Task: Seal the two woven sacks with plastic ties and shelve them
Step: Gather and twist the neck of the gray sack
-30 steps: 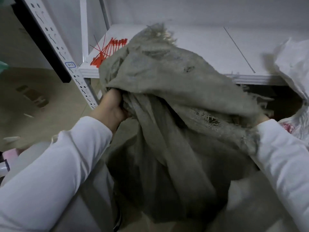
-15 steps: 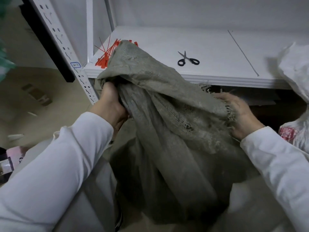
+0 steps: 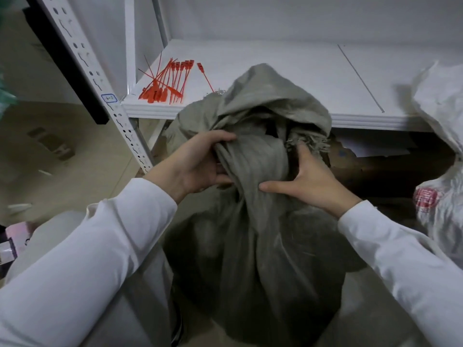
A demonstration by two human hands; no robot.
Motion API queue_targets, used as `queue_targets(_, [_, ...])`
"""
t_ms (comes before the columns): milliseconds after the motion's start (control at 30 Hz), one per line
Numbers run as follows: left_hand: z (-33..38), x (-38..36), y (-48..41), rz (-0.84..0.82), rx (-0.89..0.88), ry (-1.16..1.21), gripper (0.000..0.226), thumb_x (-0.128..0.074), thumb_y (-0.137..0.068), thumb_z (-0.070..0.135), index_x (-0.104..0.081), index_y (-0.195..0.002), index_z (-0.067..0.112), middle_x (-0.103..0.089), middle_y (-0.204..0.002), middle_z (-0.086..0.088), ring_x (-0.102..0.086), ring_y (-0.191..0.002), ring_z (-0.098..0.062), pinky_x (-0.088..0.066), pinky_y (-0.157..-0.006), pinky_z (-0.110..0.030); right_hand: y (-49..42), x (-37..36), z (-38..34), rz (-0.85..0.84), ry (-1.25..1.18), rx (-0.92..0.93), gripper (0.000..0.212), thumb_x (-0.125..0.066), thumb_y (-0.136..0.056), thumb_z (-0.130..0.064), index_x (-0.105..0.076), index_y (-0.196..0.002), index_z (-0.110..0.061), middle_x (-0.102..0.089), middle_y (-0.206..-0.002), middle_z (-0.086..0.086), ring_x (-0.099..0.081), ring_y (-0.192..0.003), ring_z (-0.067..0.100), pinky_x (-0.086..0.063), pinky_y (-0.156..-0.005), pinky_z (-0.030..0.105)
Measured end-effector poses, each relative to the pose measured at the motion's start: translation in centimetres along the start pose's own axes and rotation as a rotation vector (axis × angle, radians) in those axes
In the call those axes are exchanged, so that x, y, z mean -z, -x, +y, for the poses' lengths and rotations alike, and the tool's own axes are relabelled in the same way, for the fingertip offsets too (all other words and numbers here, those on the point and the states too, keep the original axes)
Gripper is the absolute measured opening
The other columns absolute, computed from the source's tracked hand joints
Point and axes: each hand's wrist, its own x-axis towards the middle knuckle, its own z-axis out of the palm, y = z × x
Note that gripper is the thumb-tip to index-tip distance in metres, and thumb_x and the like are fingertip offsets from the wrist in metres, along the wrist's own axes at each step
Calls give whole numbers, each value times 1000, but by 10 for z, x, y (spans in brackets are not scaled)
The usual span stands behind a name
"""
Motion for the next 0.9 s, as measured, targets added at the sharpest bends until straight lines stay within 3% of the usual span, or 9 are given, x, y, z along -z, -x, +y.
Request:
queue_targets(100, [-4, -8, 2, -260, -145, -68, 39, -52, -72, 1, -58, -110, 8, -68, -103, -10, -67, -93, -23, -57, -82, -36, -7, 4, 13, 62, 3, 39, 84, -86, -62, -42, -47, -133, -21, -56, -128, -13, -53, -118, 3, -44, -100, 27])
queue_targets(200, [-3, -3, 0, -422, -241, -122, 64, -42, -76, -17, -48, -134, 8, -62, -127, -12, -59, -119, -30, -52, -95, -41, -8, 2, 11, 150, -222, 37, 29, -66, -87, -20, -65, -116, -15, -70, -112, 1, -64, -109, 16, -50, -98, 44])
queue_targets(300, [1, 5, -3, -183, -296, -462, 46, -50, -81, -11, -61, -123, 6, -69, -116, -13, -65, -108, -28, -54, -90, -39, -9, 13, 0, 278, -862, -197, 27, -48, -90, -7, -66, -110, -12, -71, -110, 8, -64, -108, 29, -49, -97, 45])
queue_targets(400, [-6, 20, -20, 255, -288, -968, 16, -65, -83, 6, -70, -97, -1, -70, -93, -14, -65, -85, -22, -51, -75, -35, -9, 32, -1, 307, -1191, -163, 39, -48, -78, -10, -60, -115, -5, -64, -120, 14, -56, -120, 38, -44, -103, 49])
queue_targets(500, [-17, 31, -28, 316, -167, -1212, 66, -75, -65, 53, -64, -118, 15, -67, -115, -5, -62, -108, -24, -50, -95, -39, -3, 44, -5, 288, -1307, -100, 42, -48, -79, -17, -58, -118, -7, -59, -129, 18, -55, -123, 37, -43, -105, 48])
queue_targets(600, [-24, 20, -26, 219, -99, -1066, 81, -71, -79, 54, -39, -146, 20, -46, -145, 2, -41, -136, -21, -30, -112, -31, -1, 50, -2, 289, -1387, -61, 31, -47, -80, -20, -62, -103, -7, -67, -110, 16, -63, -109, 32, -51, -96, 43])
queue_targets(767, [-34, 4, -31, 260, -271, -620, 96, -64, -90, 31, 5, -153, 12, -26, -156, 0, -30, -139, -13, -31, -93, -7, 8, 52, -7, 278, -1319, -41, 17, -74, -63, -22, -60, -67, -14, -63, -67, 3, -65, -63, 18, -55, -62, 21])
queue_targets(833, [-33, 0, -30, 281, -383, -535, 89, -59, -94, 28, 6, -153, 17, -31, -150, 7, -33, -133, -5, -34, -87, -3, 11, 49, -11, 247, -1245, -65, 14, -70, -71, -20, -63, -62, -12, -64, -58, 1, -65, -53, 13, -53, -53, 16])
queue_targets(900, [-29, -5, -28, 278, -429, -563, 75, -51, -96, 41, -9, -155, 19, -35, -143, 13, -30, -129, 1, -27, -97, -11, 10, 42, -13, 264, -1214, -135, 41, -49, -92, -17, -71, -58, -9, -69, -61, 3, -68, -56, 13, -55, -51, 19])
